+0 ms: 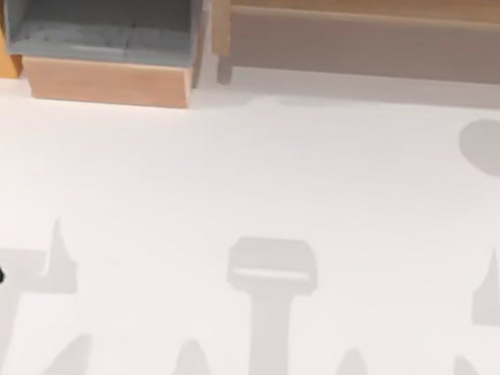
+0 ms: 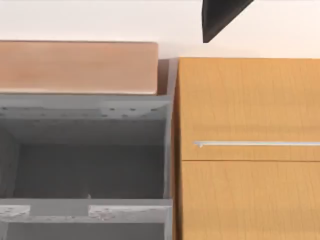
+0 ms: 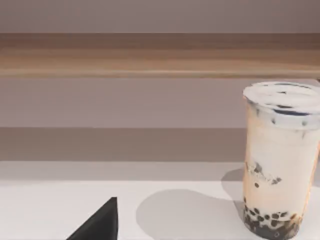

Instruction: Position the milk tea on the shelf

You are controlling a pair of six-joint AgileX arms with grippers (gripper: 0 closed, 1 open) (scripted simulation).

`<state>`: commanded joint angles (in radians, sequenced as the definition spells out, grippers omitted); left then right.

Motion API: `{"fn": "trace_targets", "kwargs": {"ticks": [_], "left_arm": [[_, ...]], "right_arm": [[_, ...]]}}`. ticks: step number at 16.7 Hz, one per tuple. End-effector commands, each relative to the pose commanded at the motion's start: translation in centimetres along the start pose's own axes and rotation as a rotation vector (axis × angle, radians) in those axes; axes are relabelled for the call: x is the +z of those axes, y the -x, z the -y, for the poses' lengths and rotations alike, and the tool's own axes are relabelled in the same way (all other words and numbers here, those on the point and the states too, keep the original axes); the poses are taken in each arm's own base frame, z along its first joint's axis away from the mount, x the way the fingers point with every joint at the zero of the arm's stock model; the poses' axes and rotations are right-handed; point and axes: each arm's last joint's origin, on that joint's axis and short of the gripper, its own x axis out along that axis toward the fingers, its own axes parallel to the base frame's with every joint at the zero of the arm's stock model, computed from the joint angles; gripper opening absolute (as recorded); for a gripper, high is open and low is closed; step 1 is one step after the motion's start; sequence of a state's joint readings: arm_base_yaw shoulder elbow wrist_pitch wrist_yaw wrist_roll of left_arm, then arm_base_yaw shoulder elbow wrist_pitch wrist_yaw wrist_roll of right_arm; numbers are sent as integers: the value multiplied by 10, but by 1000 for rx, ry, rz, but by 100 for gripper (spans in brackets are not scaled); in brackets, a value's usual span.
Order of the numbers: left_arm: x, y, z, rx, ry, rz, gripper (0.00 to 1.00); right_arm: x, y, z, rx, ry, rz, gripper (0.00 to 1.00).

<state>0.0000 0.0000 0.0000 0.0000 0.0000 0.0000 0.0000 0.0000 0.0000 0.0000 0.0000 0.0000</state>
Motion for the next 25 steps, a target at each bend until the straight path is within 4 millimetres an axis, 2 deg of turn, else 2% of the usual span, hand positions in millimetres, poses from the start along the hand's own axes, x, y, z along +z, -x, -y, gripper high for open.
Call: {"fn": "trace_targets", "kwargs": {"ticks": [3,8,11,14,17,20,22,25], "left_arm": [[0,0,0,0,0,0,100],[0,0,0,0,0,0,100],[0,0,0,0,0,0,100],[0,0,0,0,0,0,100],[0,0,0,0,0,0,100],[0,0,0,0,0,0,100],[0,0,0,0,0,0,100],[0,0,0,0,0,0,100]], "right_arm": [[3,0,0,-1,1,8,100],[39,-9,4,4,22,100,100],[61,-31,9,17,37,134,100],[67,-67,18,30,45,124,100],[49,-111,33,37,40,76,100],[14,-147,50,36,30,39,100],[-13,-162,61,30,24,24,100],[-53,-174,74,16,14,7,100]]}}
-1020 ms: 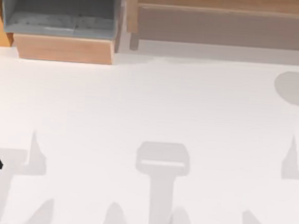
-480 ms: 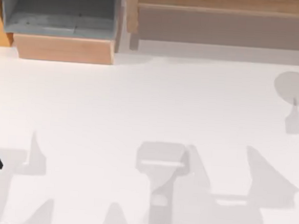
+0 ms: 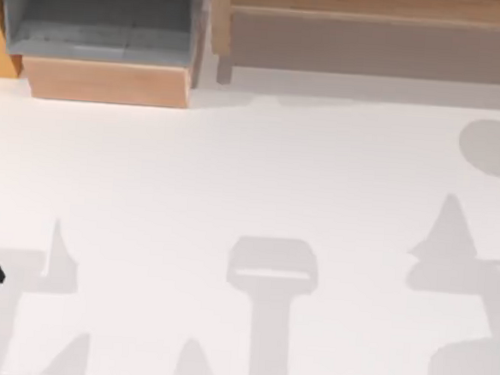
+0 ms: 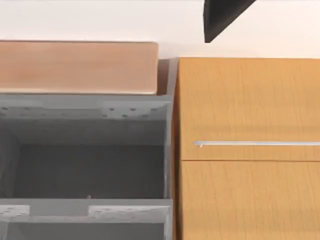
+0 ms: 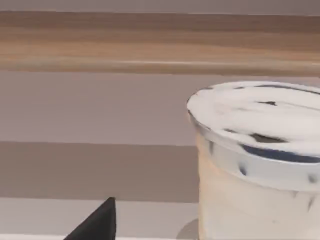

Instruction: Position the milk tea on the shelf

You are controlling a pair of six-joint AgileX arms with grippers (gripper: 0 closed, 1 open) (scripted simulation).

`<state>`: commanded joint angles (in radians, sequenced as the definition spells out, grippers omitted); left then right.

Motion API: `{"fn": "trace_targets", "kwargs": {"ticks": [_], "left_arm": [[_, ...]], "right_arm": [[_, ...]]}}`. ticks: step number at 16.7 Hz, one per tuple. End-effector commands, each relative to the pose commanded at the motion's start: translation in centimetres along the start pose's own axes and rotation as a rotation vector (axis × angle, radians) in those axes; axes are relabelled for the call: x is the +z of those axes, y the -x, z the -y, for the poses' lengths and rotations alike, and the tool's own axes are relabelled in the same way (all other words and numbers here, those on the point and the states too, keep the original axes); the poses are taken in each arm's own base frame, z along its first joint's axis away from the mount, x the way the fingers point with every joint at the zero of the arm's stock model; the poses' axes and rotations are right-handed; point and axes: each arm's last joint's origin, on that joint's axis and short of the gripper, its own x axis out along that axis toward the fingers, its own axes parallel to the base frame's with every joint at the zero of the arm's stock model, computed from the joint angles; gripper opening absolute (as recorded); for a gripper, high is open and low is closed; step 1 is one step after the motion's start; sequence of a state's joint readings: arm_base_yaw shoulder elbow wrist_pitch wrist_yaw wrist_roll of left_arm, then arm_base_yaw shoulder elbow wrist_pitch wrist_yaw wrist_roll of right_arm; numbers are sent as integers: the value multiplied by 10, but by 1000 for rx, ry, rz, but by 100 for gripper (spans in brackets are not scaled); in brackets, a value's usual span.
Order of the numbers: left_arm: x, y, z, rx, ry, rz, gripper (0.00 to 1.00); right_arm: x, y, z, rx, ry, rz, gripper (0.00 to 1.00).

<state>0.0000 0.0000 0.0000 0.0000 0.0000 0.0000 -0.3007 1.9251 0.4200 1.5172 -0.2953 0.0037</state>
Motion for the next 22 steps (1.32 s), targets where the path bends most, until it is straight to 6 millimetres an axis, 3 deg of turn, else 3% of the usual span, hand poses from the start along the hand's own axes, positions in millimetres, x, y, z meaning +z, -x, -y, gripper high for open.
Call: {"fn": "trace_targets", "kwargs": {"ticks": [5,13,22], "left_arm": [[0,0,0,0,0,0,100],[0,0,0,0,0,0,100],[0,0,0,0,0,0,100]], "right_arm": [[-42,-5,13,-27,-3,-7,100],[-47,-9,14,-30,-3,-8,100],[-47,-83,18,-32,-2,-5,100]]}}
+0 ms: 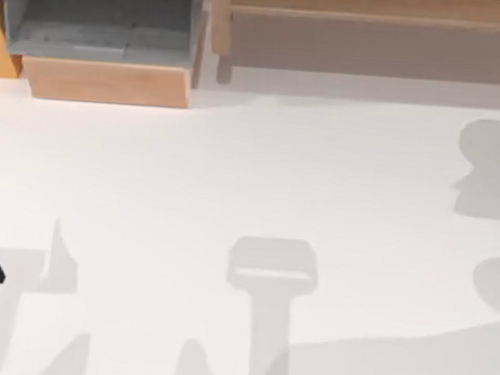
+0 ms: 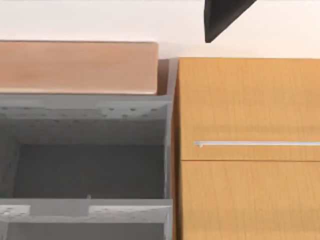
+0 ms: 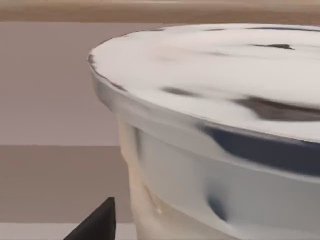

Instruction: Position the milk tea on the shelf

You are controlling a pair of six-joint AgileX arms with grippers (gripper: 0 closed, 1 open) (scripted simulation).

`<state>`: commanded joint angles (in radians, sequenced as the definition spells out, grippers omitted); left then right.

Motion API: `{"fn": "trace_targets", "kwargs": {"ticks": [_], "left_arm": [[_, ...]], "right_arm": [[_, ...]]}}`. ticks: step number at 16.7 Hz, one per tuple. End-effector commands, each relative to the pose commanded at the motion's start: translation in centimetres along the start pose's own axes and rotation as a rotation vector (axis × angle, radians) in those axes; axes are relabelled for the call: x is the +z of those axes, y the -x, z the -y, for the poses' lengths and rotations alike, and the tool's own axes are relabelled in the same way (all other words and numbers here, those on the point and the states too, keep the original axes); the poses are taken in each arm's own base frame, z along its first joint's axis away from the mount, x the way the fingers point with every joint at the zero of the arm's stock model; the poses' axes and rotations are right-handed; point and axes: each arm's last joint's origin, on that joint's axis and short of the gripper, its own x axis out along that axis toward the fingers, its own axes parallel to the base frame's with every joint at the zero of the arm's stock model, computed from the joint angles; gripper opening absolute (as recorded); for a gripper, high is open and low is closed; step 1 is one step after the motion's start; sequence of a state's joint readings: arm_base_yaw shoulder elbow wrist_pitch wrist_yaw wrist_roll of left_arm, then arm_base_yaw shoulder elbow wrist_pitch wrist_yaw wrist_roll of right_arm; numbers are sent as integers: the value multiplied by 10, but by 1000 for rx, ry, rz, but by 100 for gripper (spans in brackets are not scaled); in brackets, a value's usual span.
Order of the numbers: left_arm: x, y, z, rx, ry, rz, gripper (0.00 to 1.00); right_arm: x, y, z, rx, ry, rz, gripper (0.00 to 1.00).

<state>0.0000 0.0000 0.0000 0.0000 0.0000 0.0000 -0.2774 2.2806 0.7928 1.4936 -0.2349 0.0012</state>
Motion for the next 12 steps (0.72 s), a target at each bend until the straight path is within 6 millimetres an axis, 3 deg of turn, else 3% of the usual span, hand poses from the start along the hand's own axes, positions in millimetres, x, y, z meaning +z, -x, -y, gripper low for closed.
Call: {"fn": "trace_targets", "kwargs": {"ticks": [4,12], "left_arm": [[0,0,0,0,0,0,100],[0,0,0,0,0,0,100]], "right_arm": [[0,-2,0,0,0,-1,100],[0,-2,0,0,0,-1,40]]}}
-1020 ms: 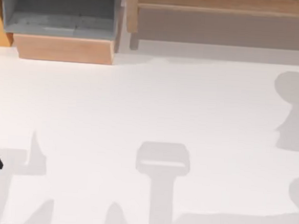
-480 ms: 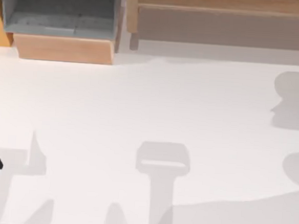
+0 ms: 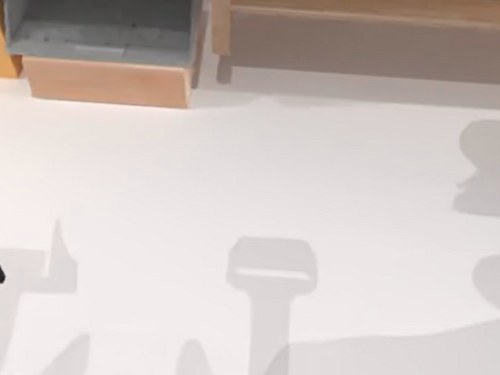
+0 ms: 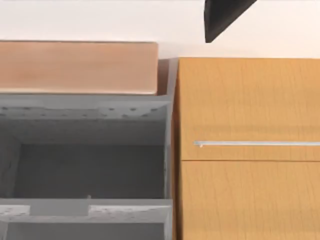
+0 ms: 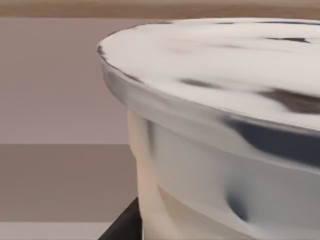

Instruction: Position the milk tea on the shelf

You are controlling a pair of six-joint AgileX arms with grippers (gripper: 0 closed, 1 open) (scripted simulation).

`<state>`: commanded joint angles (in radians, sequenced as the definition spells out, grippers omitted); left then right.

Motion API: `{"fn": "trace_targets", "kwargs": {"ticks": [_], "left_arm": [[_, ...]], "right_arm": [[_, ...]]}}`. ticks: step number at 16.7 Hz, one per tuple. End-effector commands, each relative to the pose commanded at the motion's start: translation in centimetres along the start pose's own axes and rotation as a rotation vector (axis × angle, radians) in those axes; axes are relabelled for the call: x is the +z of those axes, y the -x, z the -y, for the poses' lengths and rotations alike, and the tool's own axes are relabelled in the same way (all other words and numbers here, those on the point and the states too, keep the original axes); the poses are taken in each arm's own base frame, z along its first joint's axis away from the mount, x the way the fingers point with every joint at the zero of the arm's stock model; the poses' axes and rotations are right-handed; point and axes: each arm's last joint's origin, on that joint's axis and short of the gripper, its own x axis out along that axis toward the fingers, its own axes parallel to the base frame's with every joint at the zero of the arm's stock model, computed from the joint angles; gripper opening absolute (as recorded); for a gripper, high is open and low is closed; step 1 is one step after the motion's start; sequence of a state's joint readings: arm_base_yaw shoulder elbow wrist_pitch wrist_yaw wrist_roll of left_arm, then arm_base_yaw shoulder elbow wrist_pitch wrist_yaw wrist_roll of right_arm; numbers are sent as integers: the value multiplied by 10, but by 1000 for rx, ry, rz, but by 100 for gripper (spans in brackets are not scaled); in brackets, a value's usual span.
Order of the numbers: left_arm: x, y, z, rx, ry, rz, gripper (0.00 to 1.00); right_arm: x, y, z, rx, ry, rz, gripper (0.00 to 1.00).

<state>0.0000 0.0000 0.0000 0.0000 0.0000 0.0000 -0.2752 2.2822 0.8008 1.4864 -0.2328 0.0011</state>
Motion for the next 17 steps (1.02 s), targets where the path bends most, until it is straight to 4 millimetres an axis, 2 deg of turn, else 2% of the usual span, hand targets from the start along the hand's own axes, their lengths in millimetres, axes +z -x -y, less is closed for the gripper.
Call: {"fn": "trace_targets", "kwargs": {"ticks": [5,17], "left_arm": [[0,0,0,0,0,0,100],[0,0,0,0,0,0,100]], "right_arm": [[0,0,0,0,0,0,2],[5,0,1,-3,-1,0,0]]}}
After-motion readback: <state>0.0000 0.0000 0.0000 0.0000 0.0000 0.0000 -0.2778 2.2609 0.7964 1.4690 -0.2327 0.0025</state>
